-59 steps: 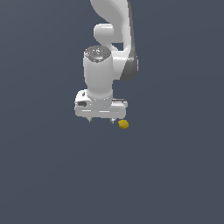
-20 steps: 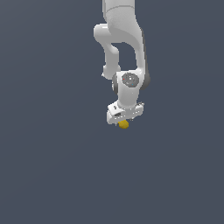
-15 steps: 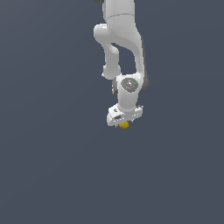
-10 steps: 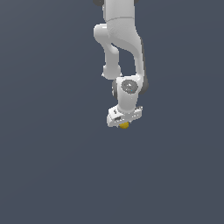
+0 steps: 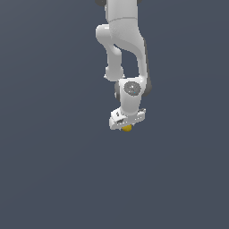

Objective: Pick up the object and move it to a goal position.

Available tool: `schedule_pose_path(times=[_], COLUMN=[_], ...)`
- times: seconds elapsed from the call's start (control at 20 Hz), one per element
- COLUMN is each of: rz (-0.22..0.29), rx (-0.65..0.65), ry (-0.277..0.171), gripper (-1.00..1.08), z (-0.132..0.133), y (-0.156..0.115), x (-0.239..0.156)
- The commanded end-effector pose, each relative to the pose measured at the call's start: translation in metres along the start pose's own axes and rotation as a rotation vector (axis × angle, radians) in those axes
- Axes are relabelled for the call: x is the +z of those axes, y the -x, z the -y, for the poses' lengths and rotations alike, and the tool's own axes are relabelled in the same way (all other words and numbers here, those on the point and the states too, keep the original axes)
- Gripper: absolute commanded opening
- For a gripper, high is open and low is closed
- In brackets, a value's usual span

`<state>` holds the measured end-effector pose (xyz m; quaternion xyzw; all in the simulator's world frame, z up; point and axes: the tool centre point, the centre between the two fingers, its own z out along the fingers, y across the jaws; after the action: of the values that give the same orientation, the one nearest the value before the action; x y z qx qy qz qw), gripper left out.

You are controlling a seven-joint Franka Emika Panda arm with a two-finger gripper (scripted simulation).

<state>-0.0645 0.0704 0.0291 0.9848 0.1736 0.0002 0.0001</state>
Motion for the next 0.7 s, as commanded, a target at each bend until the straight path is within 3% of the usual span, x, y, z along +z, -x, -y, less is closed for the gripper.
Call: schedule_pose_path(times=[0.0, 0.65], rz=[0.000, 0.000], rx=[0.000, 0.000], ry=[0.000, 0.001], gripper=[-1.00, -1.00], z=[0.000, 0.021], y=[0.000, 0.004], x=[0.000, -0.046])
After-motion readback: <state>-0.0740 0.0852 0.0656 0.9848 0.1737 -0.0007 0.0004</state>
